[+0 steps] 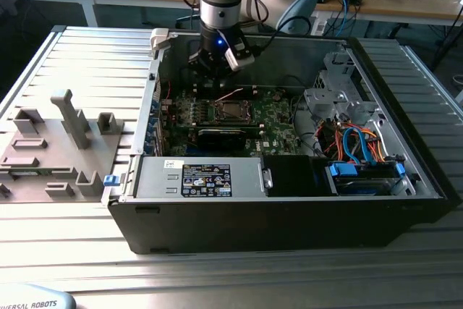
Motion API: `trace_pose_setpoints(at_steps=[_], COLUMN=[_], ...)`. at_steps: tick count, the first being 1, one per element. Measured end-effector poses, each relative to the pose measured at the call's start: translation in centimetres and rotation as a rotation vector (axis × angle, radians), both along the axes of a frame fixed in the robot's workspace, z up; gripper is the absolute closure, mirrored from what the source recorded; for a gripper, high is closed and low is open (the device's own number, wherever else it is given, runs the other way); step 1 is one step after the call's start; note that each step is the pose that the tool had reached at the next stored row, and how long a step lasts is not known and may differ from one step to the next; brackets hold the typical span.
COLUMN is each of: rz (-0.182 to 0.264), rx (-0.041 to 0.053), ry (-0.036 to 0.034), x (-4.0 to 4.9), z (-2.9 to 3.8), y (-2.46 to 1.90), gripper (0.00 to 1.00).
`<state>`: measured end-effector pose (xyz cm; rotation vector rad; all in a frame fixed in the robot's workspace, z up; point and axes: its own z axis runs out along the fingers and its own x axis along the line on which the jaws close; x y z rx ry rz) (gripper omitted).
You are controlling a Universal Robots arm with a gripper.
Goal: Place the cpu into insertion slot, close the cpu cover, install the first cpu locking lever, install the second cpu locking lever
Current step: 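Install the first cpu locking lever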
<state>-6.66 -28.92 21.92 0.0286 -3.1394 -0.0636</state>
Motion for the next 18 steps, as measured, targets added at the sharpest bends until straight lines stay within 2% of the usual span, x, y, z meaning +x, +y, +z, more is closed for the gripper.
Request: trace_pose_setpoints(at_steps=[3,6,10,18], rz=[0.000,0.000,0.002,0.006], rx=[-0.0022,-0.0037,-0.0037,-0.0038], ry=[-0.0001,0.0001,0.0002,0.0004], x=[0.16,0.76,1.69,2.98], z=[-0.07,-0.23,-0.46,-0.79], y=[-0.29,-0.65,-0.75,-1.00], gripper=[0.89,0.89,0.89,0.89])
